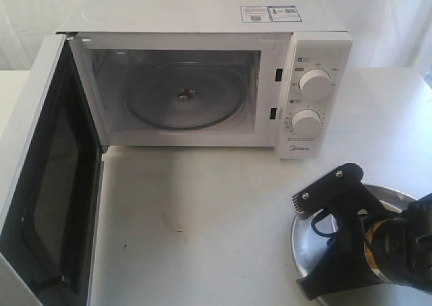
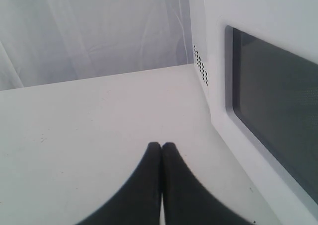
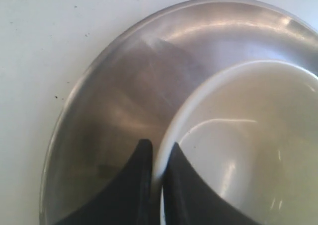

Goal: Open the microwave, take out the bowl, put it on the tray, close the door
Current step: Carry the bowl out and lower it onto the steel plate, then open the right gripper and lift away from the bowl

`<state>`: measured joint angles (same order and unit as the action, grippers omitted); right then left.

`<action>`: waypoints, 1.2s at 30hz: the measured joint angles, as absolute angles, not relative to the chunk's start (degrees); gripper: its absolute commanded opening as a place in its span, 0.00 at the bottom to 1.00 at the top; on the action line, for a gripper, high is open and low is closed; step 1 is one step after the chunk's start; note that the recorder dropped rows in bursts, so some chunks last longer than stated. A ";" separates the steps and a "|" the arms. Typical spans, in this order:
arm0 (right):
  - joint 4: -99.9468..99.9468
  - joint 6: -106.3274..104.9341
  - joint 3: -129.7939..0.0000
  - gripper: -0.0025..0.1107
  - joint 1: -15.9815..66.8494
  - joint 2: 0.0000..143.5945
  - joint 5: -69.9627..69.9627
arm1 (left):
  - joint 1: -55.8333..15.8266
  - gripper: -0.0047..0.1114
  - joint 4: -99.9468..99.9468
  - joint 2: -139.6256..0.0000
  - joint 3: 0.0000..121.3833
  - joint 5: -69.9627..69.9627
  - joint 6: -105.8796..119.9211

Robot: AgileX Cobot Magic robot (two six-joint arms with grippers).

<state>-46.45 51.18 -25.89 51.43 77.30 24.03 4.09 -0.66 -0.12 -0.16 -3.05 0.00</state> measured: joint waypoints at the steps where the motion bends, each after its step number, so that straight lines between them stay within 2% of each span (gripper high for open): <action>1: -46.55 51.18 -25.79 0.02 51.43 77.30 23.73 | 4.09 0.04 -0.66 -0.12 -0.16 -3.05 0.00; 11: -47.45 51.18 -25.70 0.02 51.43 77.98 23.79 | 4.09 0.04 -0.66 -0.12 -0.16 -3.05 0.00; 26: -56.90 51.18 -28.98 0.02 51.43 90.55 25.69 | 4.09 0.04 -0.66 -0.12 -0.16 -3.05 0.00; 31: -58.30 52.80 -30.14 0.02 51.43 90.97 25.51 | 4.09 0.04 -0.66 -0.12 -0.16 -3.05 0.00; 36: -57.04 56.66 -29.05 0.02 51.43 83.11 22.23 | 4.09 0.04 -0.66 -0.12 -0.16 -3.05 0.00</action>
<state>-57.04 56.66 -29.05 51.43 83.11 22.23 4.09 -0.66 -0.12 -0.16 -3.05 0.00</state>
